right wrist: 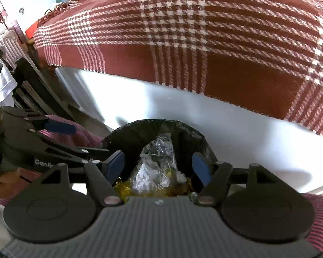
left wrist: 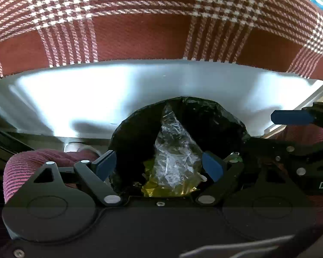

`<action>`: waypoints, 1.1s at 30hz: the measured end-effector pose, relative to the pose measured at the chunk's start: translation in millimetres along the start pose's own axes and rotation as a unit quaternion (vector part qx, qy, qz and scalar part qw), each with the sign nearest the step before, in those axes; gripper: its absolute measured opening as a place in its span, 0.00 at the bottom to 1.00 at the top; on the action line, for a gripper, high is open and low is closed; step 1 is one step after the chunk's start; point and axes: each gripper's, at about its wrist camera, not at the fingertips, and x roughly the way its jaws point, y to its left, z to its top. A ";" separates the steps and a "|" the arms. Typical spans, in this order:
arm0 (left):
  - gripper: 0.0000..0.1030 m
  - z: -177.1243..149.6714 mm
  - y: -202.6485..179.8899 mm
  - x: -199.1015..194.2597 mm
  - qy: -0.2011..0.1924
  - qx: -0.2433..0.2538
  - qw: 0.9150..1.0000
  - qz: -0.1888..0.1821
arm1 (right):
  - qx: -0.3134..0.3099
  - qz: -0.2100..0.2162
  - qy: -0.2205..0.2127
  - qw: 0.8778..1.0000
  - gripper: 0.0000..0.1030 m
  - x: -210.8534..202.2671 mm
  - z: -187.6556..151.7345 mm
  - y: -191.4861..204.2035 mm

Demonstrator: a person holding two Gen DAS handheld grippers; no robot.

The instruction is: Collect trash

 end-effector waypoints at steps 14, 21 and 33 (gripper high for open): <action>0.85 -2.2 0.4 -0.6 0.003 -0.002 1.000 0.011 | -0.015 -0.006 -0.002 1.000 0.78 -5.6 -1.5 1.2; 0.85 -3.5 0.1 -1.7 0.002 0.006 1.000 0.018 | -0.025 -0.008 -0.002 1.000 0.78 -6.5 -1.8 3.6; 0.85 -4.3 -1.6 -1.6 0.001 0.016 1.000 0.027 | -0.026 -0.006 0.001 1.000 0.78 -4.7 -3.8 3.9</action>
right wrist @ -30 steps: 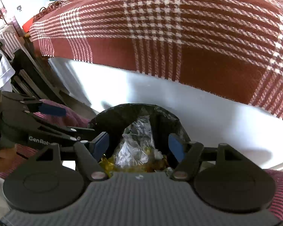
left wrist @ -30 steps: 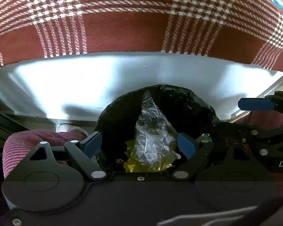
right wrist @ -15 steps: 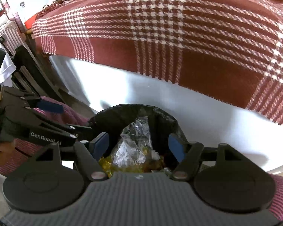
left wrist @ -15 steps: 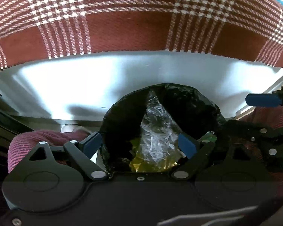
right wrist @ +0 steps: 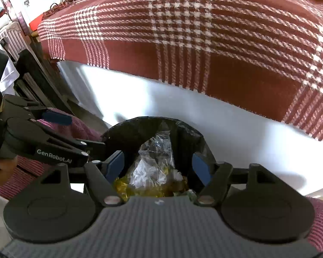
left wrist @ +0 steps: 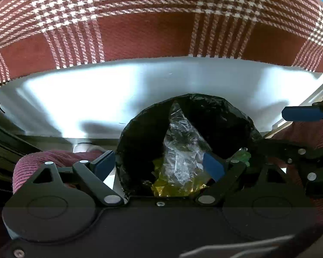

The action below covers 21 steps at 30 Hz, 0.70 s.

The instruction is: Collect trash

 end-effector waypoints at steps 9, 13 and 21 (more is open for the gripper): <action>0.85 0.0 -1.8 -1.5 -0.003 0.013 1.000 0.002 | -0.007 -0.002 0.004 1.000 0.78 -0.5 0.0 -0.6; 0.85 -2.2 -1.1 -1.7 -0.003 0.014 1.000 0.000 | -0.002 0.000 0.003 1.000 0.78 -0.4 -2.3 -1.9; 0.85 -2.5 0.4 -2.3 -0.004 0.013 1.000 -0.002 | -0.004 -0.001 0.007 1.000 0.78 -0.2 -6.8 -0.6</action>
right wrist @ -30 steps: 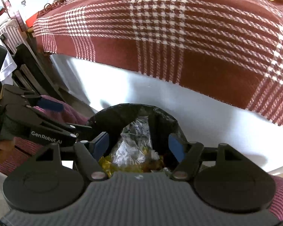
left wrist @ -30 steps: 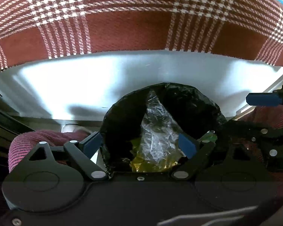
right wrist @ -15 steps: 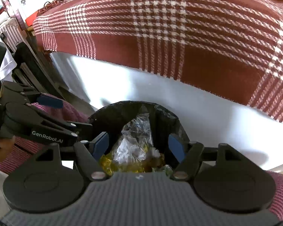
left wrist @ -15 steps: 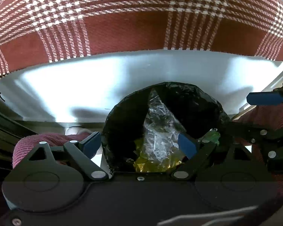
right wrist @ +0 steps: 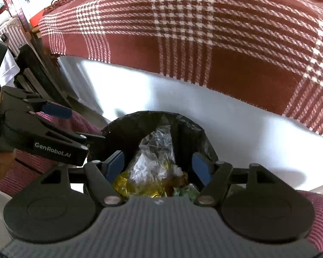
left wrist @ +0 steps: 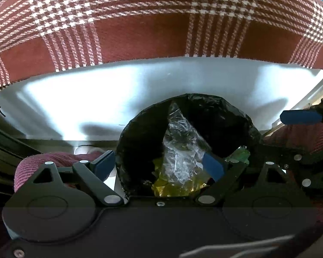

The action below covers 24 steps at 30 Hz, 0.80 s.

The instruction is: Collect trash

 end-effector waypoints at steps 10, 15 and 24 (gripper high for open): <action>0.85 -1.0 -1.1 -0.5 -0.001 0.004 1.000 -0.001 | 0.001 -0.001 0.001 1.000 0.78 0.8 0.3 2.2; 0.85 -1.1 -1.2 -1.1 -0.003 0.006 1.000 -0.001 | -0.001 0.000 0.003 1.000 0.78 1.0 0.6 2.0; 0.85 -1.5 -1.2 -0.7 -0.005 0.012 1.000 -0.004 | 0.000 0.000 0.002 1.000 0.78 1.6 0.7 2.4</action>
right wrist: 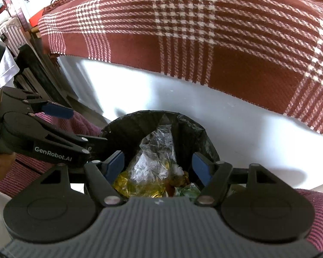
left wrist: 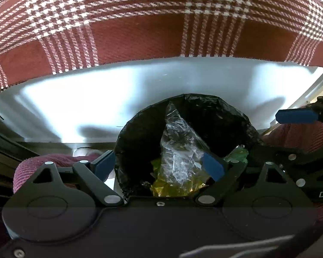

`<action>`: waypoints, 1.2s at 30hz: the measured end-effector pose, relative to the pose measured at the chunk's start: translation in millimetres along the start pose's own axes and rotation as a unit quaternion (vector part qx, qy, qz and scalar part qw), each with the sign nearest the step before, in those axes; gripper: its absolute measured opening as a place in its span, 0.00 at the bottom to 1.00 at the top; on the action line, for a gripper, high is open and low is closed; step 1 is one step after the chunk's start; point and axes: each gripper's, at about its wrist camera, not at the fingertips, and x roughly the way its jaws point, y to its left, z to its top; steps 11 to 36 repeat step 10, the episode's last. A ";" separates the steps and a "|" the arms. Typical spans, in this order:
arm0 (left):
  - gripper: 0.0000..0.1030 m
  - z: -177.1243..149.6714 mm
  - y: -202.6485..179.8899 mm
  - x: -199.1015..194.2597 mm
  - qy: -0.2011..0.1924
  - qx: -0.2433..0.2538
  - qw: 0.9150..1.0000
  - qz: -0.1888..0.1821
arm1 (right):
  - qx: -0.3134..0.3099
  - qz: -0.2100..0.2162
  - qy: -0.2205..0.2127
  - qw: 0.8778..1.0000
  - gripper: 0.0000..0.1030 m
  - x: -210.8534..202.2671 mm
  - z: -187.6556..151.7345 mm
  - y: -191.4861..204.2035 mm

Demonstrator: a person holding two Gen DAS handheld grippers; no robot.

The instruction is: Collect trash

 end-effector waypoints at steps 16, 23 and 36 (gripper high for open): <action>0.85 1.5 0.2 -6.5 -0.013 0.005 1.000 -0.004 | -0.005 0.001 -0.001 1.000 0.78 0.3 1.7 3.6; 0.85 1.5 0.2 -6.5 -0.013 0.005 1.000 -0.004 | -0.005 0.001 -0.001 1.000 0.78 0.3 1.7 3.6; 0.85 1.5 0.2 -6.5 -0.013 0.005 1.000 -0.004 | -0.005 0.001 -0.001 1.000 0.78 0.3 1.7 3.6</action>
